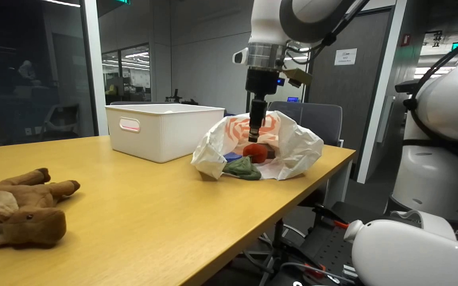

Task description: Take all the objects out of the carrier bag

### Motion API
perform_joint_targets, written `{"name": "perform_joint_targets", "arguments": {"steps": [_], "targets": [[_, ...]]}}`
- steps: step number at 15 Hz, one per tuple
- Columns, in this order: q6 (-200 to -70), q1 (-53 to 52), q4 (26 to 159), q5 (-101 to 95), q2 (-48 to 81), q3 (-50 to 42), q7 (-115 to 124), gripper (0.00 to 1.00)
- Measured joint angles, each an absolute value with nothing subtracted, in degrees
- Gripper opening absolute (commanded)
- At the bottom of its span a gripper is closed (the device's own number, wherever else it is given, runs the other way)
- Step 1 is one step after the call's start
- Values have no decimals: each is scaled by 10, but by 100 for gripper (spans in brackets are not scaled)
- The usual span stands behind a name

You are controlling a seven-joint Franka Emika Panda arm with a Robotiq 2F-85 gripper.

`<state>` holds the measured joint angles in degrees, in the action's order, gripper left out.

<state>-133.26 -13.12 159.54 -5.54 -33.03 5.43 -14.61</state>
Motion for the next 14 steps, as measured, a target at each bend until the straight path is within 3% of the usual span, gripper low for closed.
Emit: {"name": "perform_joint_targets", "arguments": {"steps": [10,11,12,14], "targets": [[-1497,4,1554,-246,-133,45,-119,100],[-1497,5,1551,-246,-123,41,-122,75],[-1499,5,1547,-246,-114,37,-125,74],[-1503,5,1543,-246,-101,33,-130,58]]}}
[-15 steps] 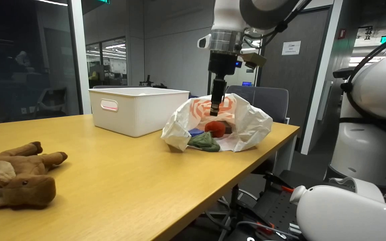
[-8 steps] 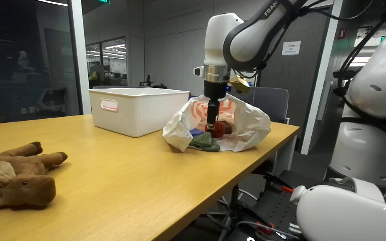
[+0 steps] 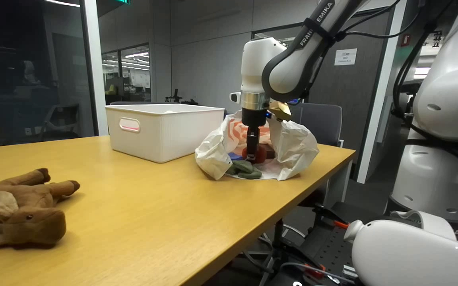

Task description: Take all the objects out of the carrier bag

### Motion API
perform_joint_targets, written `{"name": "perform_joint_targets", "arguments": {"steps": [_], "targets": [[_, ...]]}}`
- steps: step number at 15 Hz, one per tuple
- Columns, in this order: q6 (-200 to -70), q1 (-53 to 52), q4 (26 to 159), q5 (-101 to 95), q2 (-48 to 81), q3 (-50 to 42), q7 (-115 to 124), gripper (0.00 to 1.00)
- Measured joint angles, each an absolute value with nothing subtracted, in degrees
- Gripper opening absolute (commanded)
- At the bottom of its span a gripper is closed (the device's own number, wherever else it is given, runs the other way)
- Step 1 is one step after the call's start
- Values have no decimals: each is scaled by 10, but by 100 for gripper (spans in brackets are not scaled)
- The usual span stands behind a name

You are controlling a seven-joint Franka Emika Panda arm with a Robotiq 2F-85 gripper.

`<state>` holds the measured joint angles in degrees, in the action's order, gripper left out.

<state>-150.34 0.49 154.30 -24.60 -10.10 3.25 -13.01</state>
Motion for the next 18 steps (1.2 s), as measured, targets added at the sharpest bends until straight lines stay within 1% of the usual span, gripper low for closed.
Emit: {"name": "perform_joint_targets", "arguments": {"steps": [1,7,8,10,11,14,16,18], "targets": [[-1507,5,1542,-246,-97,31,-134,49],[-1521,5,1541,-237,-96,23,-147,7],[-1518,4,1541,-228,-98,22,-150,5],[-1510,-1,1542,-189,-107,16,-174,7],[-1508,-6,1543,-164,-114,10,-196,5],[-1489,-27,1550,-101,-153,-12,-277,6],[-1441,-60,1552,-24,-188,-40,-360,6],[-1352,-91,1546,44,-227,-67,-430,6]]}}
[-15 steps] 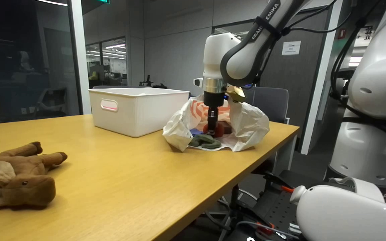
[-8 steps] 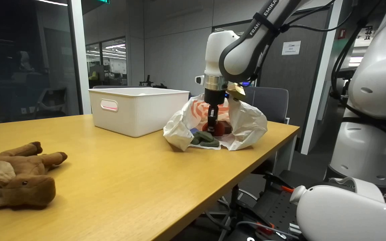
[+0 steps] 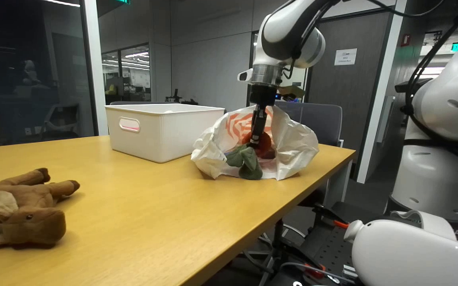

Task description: Take all the objects out of the carrier bag

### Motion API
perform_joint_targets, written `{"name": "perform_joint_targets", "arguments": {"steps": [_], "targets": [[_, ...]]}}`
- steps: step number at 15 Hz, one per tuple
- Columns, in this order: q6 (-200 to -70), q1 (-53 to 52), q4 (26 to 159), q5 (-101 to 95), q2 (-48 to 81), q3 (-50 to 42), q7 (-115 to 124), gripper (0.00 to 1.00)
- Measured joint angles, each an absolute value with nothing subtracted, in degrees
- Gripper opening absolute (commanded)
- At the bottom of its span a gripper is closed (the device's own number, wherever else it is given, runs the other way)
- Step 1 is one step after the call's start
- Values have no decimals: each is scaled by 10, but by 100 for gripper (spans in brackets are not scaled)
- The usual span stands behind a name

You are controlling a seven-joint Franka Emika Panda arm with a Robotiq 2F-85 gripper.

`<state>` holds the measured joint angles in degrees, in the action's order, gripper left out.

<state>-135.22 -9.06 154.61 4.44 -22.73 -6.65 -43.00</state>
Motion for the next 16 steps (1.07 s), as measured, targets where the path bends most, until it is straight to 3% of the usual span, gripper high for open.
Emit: {"name": "perform_joint_targets", "arguments": {"steps": [7,11,16], "targets": [[-1067,-116,1497,141,-310,-90,-569,4],[-1099,-150,1498,143,-327,-18,-585,6],[-1245,-216,1491,139,-315,95,-549,6]]}}
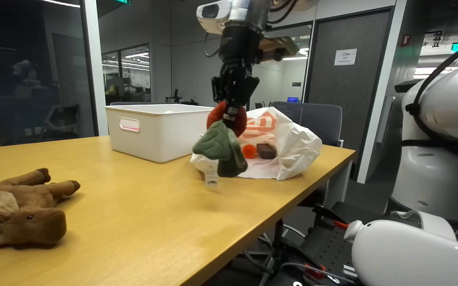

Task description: Take all the objects out of the carrier bag

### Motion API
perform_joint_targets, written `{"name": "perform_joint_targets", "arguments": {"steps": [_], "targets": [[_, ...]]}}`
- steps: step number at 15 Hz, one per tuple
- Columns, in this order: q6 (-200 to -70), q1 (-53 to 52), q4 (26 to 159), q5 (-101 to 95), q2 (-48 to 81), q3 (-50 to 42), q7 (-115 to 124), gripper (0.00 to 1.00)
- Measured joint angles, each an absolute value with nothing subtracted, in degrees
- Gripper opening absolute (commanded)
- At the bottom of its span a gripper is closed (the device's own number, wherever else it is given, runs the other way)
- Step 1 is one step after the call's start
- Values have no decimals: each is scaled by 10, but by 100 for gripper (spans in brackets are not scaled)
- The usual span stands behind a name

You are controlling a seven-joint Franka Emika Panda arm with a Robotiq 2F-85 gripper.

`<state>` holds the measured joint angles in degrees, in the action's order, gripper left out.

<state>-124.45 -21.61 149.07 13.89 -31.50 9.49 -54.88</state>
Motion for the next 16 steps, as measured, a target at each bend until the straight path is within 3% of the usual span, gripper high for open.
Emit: {"name": "perform_joint_targets", "arguments": {"steps": [5,6,7,9,16], "targets": [[-1475,-227,1482,45,-229,152,-482,6],[-1512,-226,1479,26,-205,153,-469,14],[-1543,-224,1475,9,-181,152,-459,42],[-1584,-216,1466,-22,-141,152,-435,48],[-1568,-217,1432,14,-98,129,-423,100]]}}
